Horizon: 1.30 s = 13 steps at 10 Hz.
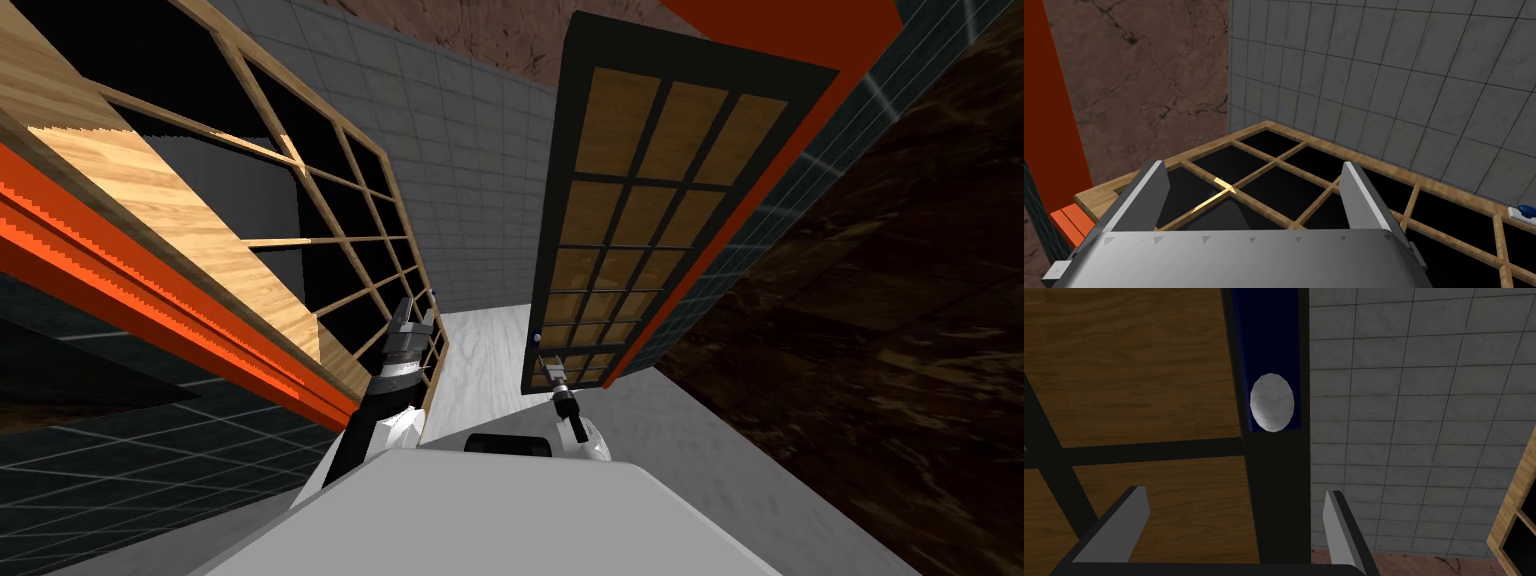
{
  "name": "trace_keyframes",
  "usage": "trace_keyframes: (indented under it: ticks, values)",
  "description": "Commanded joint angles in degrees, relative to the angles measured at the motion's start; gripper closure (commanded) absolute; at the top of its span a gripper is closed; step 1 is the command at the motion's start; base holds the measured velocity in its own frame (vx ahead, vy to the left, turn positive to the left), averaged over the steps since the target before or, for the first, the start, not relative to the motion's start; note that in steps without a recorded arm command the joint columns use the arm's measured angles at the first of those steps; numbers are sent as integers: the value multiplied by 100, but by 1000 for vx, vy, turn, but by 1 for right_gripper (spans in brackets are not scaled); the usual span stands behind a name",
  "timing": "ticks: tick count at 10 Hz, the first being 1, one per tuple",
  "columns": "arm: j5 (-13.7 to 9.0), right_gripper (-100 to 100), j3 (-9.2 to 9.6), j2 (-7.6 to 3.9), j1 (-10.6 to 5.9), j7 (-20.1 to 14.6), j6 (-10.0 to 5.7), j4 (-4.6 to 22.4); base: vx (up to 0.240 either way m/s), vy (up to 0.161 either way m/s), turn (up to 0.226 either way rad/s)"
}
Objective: Push the door open
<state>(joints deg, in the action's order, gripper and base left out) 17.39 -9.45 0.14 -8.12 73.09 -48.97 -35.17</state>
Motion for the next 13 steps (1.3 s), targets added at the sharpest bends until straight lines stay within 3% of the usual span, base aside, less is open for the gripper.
trace_keyframes:
  ticks: [1,5,6,7,9,11,13]
  values:
    - [68,-100,0,74,-68,286,4,83,-48,-2,-115]
    - [181,-100,10,222,-144,711,30,160,-35,-4,-52]
    - [158,-100,1,193,-153,643,5,188,-15,1,-9]
    - [153,-100,-12,29,-160,675,6,197,79,9,24]
    - [141,-100,-30,-101,-165,689,3,204,179,31,20]
    - [127,-100,-52,-132,-171,707,0,213,200,30,25]
    - [114,-100,-73,-51,-177,723,-3,222,186,38,22]
